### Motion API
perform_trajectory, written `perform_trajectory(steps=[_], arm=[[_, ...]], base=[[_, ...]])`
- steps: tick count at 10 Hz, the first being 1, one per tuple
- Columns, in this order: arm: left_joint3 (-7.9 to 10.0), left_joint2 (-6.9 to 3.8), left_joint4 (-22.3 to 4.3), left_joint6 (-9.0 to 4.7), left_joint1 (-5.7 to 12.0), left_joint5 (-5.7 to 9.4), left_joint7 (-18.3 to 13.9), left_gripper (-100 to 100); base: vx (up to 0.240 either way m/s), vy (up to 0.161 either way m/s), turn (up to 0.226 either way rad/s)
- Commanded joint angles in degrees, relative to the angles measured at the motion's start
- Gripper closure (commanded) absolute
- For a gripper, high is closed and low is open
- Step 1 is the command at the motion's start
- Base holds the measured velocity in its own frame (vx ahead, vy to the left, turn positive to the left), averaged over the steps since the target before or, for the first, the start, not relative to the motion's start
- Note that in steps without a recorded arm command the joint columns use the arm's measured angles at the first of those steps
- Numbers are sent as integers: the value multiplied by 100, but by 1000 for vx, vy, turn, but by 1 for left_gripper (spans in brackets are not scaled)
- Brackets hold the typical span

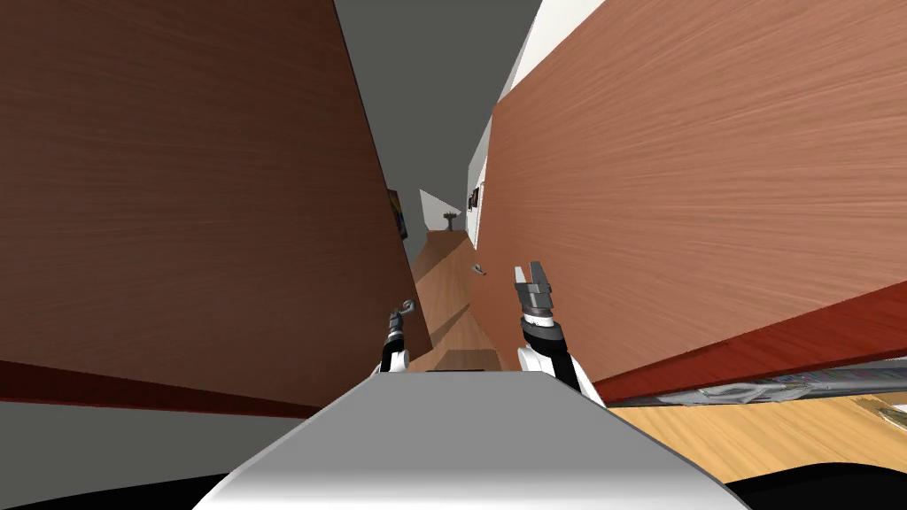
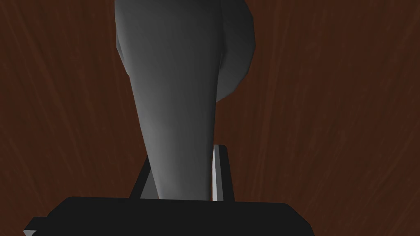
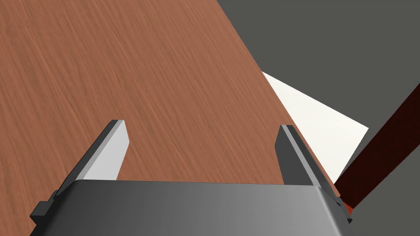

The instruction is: Push the door open

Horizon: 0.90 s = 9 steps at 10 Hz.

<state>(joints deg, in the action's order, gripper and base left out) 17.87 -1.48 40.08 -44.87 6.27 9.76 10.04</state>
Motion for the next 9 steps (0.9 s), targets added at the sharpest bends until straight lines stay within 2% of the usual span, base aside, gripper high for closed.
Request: perform_trajectory(steps=[1, 2, 7, 8, 9], arm=[[61, -44, 87, -48, -2, 21, 16, 100], [175, 66, 75, -55, 22, 76, 108, 100], [411, 401, 48, -70, 72, 189, 299, 100], [452, 297, -69, -125, 71, 206, 281, 100], [555, 143, -47, -185, 69, 381, 408, 100]], base=[[109, 2, 62], [176, -3, 63], [190, -36, 88], [67, 7, 44], [97, 62, -25]])
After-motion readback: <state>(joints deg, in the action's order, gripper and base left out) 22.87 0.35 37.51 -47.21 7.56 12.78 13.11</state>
